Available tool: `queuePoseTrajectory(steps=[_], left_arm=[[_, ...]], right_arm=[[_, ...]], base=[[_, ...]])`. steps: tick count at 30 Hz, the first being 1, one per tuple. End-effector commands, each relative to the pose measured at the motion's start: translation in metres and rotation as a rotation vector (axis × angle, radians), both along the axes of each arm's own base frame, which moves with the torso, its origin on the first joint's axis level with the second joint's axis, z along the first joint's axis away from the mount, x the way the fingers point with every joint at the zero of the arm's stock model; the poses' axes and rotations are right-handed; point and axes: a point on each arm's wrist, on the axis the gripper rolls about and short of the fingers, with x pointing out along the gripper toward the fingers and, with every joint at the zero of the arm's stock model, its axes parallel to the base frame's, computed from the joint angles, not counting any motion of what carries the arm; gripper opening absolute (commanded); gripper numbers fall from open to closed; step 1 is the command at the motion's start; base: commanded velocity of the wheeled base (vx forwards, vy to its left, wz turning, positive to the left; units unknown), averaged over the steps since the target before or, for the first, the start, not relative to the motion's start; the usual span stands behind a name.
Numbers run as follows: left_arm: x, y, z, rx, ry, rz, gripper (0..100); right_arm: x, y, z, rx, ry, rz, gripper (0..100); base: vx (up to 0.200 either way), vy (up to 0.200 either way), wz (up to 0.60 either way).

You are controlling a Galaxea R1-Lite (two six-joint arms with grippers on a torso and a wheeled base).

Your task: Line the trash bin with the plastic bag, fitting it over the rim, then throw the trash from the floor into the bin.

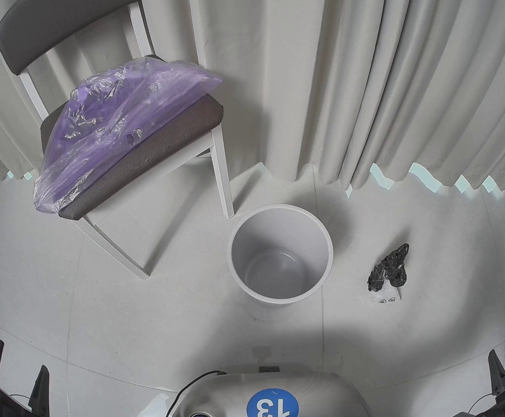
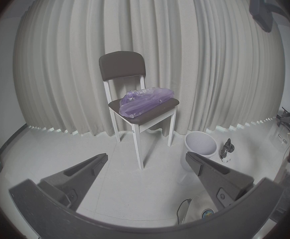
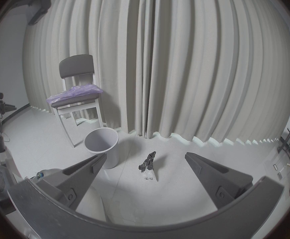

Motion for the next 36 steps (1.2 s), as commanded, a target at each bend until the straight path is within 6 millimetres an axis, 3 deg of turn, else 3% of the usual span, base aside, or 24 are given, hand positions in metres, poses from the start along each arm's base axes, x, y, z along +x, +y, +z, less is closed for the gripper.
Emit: queuePoseTrajectory(steps=[1,3,6,7,10,17,21,22,24,29,33,36], left_arm=[[0.0,0.0,-0.006,-0.029,0.007,-0.008,100],[0.0,0.0,-0.004,-0.075,-0.004,0.008,100],[-0.004,0.0,0.015,-0.144,-0.13,0.006,100],[-0.013,0.0,0.043,-0.194,-0.279,-0.033,100],[-0.023,0.0,0.069,-0.205,-0.332,-0.075,100],[-0.031,-0.001,0.066,-0.139,-0.253,-0.054,100],[-0.027,0.0,0.056,-0.108,-0.188,-0.035,100],[-0.024,0.0,0.049,-0.018,-0.111,-0.015,100],[-0.026,0.0,0.045,0.09,-0.055,0.004,100],[-0.031,0.001,0.07,0.083,-0.085,-0.002,100],[-0.027,0.002,0.09,0.041,-0.057,-0.022,100],[-0.01,0.002,0.116,0.071,0.012,-0.008,100]], right_arm=[[0.0,-0.001,-0.005,0.136,0.007,-0.028,100],[0.0,-0.001,-0.005,0.137,0.004,-0.048,100],[0.0,-0.001,-0.005,0.121,0.004,-0.046,100],[0.0,-0.001,-0.005,0.098,0.002,-0.036,100],[0.0,0.0,-0.005,0.024,-0.001,0.022,100],[0.0,0.0,-0.004,0.113,-0.004,-0.011,100],[0.0,-0.001,-0.003,0.042,-0.019,-0.036,100],[0.0,0.0,-0.002,-0.034,-0.039,-0.016,100],[-0.001,0.0,0.001,-0.01,-0.057,0.01,100],[-0.019,0.0,0.053,0.402,-0.165,0.086,100],[-0.007,0.0,0.065,0.284,-0.006,0.062,100],[0.015,0.001,0.113,0.143,-0.016,0.089,100]], base=[[0.0,0.0,0.0],[0.0,0.0,0.0],[0.0,0.0,0.0],[0.0,0.0,0.0],[0.0,0.0,0.0],[0.0,0.0,0.0],[0.0,0.0,0.0],[0.0,0.0,0.0],[0.0,0.0,0.0],[0.0,0.0,0.0],[0.0,0.0,0.0],[0.0,0.0,0.0]])
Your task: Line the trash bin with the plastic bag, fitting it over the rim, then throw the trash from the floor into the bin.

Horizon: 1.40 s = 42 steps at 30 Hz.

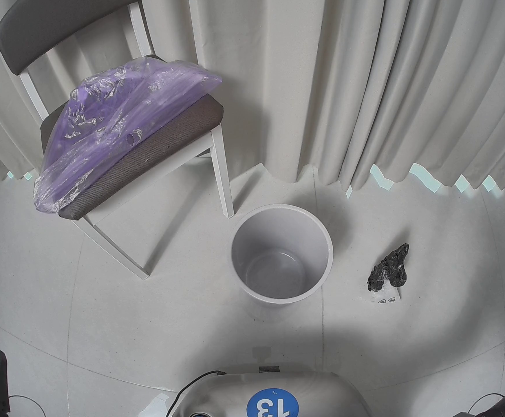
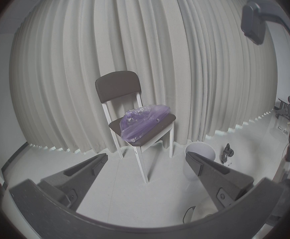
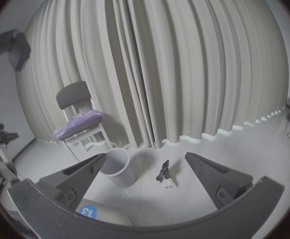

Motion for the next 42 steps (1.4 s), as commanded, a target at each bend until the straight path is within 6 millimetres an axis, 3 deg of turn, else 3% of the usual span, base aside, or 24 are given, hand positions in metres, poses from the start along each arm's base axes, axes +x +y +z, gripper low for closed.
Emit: queuePoseTrajectory(steps=[1,5,7,11,13,14,16,17,18,21,32,36,42], left_arm=[[0.028,0.0,0.059,0.015,0.116,0.019,100],[0.056,0.001,0.091,0.081,0.172,0.087,100],[0.07,0.001,0.098,0.103,0.21,0.103,100],[0.101,0.002,0.096,0.16,0.329,0.115,100],[0.101,0.002,0.096,0.16,0.329,0.115,100],[0.133,0.003,0.087,0.213,0.461,0.124,100],[0.152,0.003,0.084,0.255,0.517,0.137,100],[0.152,0.003,0.084,0.255,0.517,0.137,100],[0.172,0.004,0.079,0.29,0.557,0.158,100],[0.198,0.006,0.068,0.319,0.603,0.18,100],[0.27,0.009,0.054,0.437,0.586,0.253,100],[0.284,0.01,0.064,0.434,0.55,0.281,100],[0.29,0.011,0.082,0.424,0.489,0.295,100]], right_arm=[[0.036,0.001,0.09,-0.198,0.031,0.043,100],[0.079,0.003,0.135,-0.366,0.045,0.04,100],[0.097,0.004,0.145,-0.385,0.068,0.046,100],[0.117,0.006,0.145,-0.363,0.08,0.059,100],[0.117,0.006,0.145,-0.363,0.08,0.059,100],[0.127,0.008,0.132,-0.269,0.109,0.082,100],[0.135,0.011,0.134,-0.213,0.091,0.104,100],[0.135,0.011,0.134,-0.213,0.091,0.104,100],[0.138,0.013,0.131,-0.209,0.091,0.115,100],[0.139,0.012,0.129,-0.2,0.098,0.119,100],[0.153,0.009,0.13,-0.163,0.114,0.082,100],[0.153,0.008,0.132,-0.163,0.091,0.078,100],[0.152,0.009,0.134,-0.162,0.084,0.095,100]], base=[[0.0,0.0,0.0],[0.0,0.0,0.0],[0.0,0.0,0.0],[0.0,0.0,0.0],[0.0,0.0,0.0],[0.0,0.0,0.0],[0.0,0.0,0.0],[0.0,0.0,0.0],[0.0,0.0,0.0],[0.0,0.0,0.0],[0.0,0.0,0.0],[0.0,0.0,0.0],[0.0,0.0,0.0]])
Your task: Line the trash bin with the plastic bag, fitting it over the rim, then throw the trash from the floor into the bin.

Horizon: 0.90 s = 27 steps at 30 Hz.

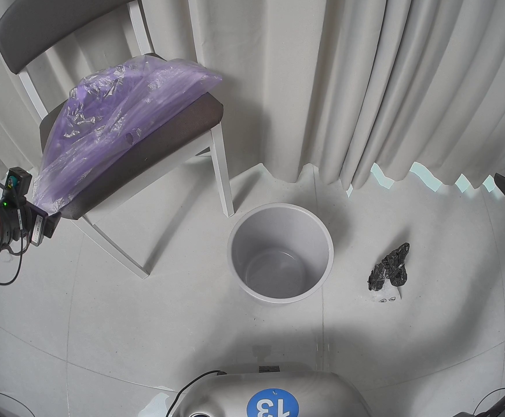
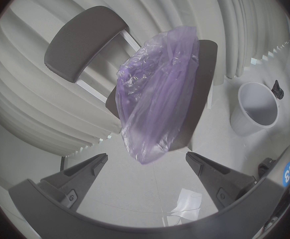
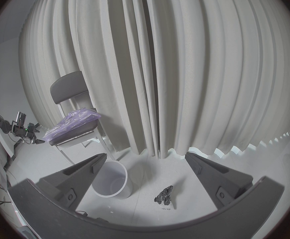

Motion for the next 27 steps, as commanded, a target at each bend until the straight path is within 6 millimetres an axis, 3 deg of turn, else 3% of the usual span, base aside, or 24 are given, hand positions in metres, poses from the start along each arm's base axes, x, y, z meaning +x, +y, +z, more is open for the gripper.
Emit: queuePoseTrajectory(steps=[1,10,17,27], left_arm=[[0.012,0.001,0.008,0.001,-0.02,0.005,100],[0.017,0.007,0.008,0.006,-0.015,0.031,100],[0.04,0.014,0.01,0.043,-0.006,0.055,100],[0.052,0.014,0.008,0.068,0.015,0.045,100]], right_arm=[[0.001,0.0,0.0,0.003,-0.001,0.022,100],[0.001,0.0,0.002,0.018,-0.003,0.034,100],[0.004,-0.001,0.002,0.02,-0.006,0.028,100],[0.006,-0.002,0.004,0.036,-0.009,0.017,100]], base=[[0.0,0.0,0.0],[0.0,0.0,0.0],[0.0,0.0,0.0],[0.0,0.0,0.0]])
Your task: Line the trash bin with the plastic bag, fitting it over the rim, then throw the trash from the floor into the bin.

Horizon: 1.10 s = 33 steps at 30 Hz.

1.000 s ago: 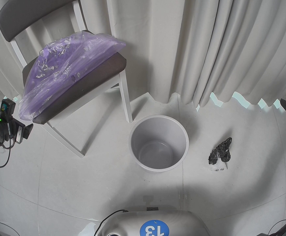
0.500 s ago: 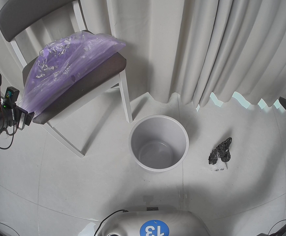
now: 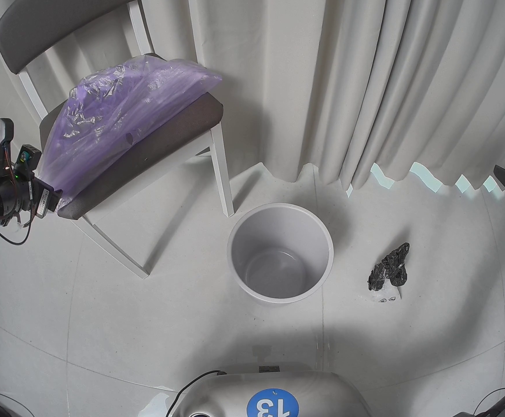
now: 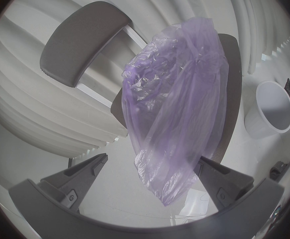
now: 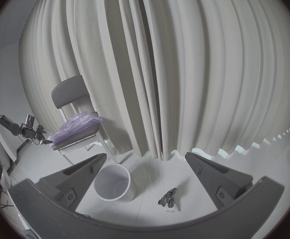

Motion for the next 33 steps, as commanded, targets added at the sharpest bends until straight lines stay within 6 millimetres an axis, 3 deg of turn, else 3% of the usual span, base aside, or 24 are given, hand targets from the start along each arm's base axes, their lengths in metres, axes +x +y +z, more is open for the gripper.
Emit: queuePoseTrajectory(steps=[1,14,31,32,33], left_arm=[[0.009,0.002,-0.004,0.003,0.015,0.002,100],[0.017,0.002,0.011,0.01,-0.037,0.009,100],[0.02,0.002,0.009,0.005,-0.03,0.003,100],[0.02,0.002,0.009,0.005,-0.03,0.003,0],[0.02,0.002,0.009,0.005,-0.032,0.003,0]], right_arm=[[0.002,0.0,0.0,0.0,0.005,0.0,100],[0.004,0.0,0.0,0.011,-0.005,0.002,100],[0.004,0.001,0.0,0.01,-0.008,0.02,100],[0.004,0.001,-0.001,0.009,-0.007,0.02,100],[0.003,0.001,-0.001,0.007,-0.009,0.021,100]], base=[[0.0,0.0,0.0],[0.0,0.0,0.0],[0.0,0.0,0.0],[0.0,0.0,0.0],[0.0,0.0,0.0]])
